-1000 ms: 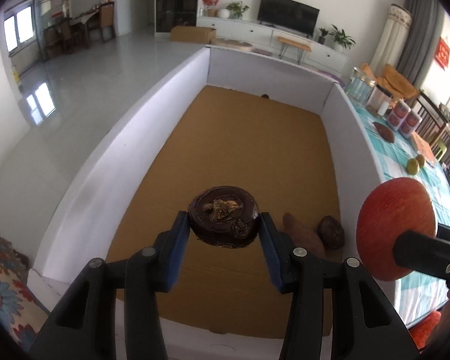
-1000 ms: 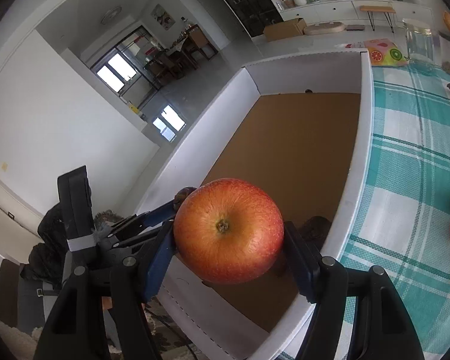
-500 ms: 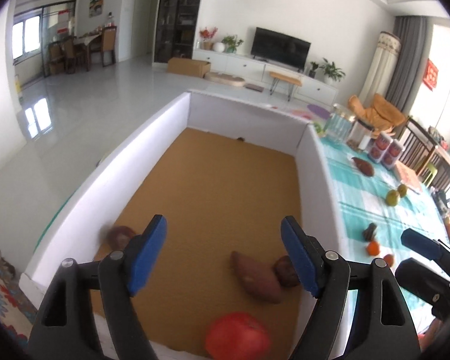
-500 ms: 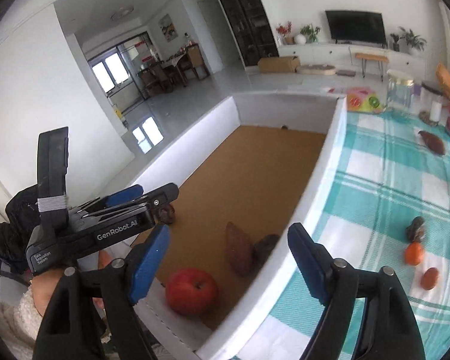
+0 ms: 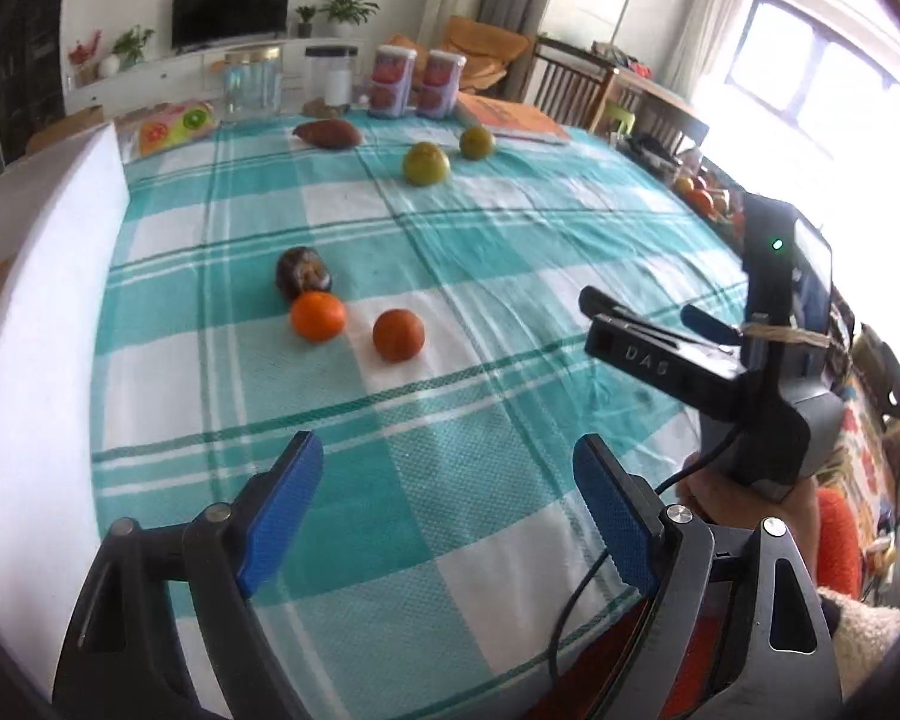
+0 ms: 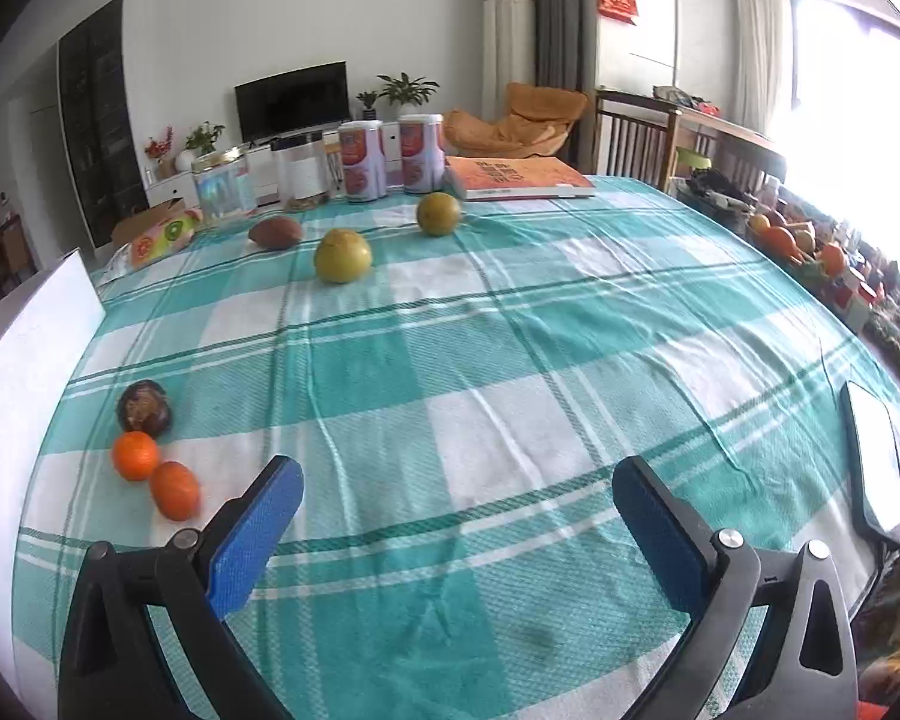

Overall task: Organize fruits
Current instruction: 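Move both empty grippers back over the remaining fruits on the table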

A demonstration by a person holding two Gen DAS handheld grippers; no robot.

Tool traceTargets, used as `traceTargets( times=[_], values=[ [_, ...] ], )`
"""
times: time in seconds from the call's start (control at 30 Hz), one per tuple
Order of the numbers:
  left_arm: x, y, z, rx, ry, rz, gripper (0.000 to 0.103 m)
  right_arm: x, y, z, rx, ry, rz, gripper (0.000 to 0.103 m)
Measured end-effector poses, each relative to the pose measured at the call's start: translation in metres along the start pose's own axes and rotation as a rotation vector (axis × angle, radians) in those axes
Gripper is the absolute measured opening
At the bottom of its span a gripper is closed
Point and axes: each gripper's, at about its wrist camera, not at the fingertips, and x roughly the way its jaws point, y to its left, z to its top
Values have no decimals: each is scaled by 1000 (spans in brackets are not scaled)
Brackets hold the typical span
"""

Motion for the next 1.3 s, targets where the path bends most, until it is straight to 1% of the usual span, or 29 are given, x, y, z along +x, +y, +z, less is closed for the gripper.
traceTargets(
  times=[0.07,0.17,0.27,0.4,0.53,0.73,1.3],
  values=[
    [21,0,-8,23,15,68,87,0,-13,-2,50,36,23,102],
    [42,18,-10,11,6,155,87,5,-17,-8,58,77,-7,102],
    [53,38,-11,-44,5,183,87,8,-14,-17,48,97,-21,102],
    [53,45,-14,-75,-20,181,87,13,-9,-20,31,120,-32,102],
    [57,37,-15,-29,-27,218,87,22,-9,-22,31,165,-42,102],
    [59,36,-15,-20,-38,226,87,23,-6,-23,17,174,-56,103],
    [59,35,-15,-16,-35,230,88,24,-2,-24,-3,188,-73,103]
  ],
)
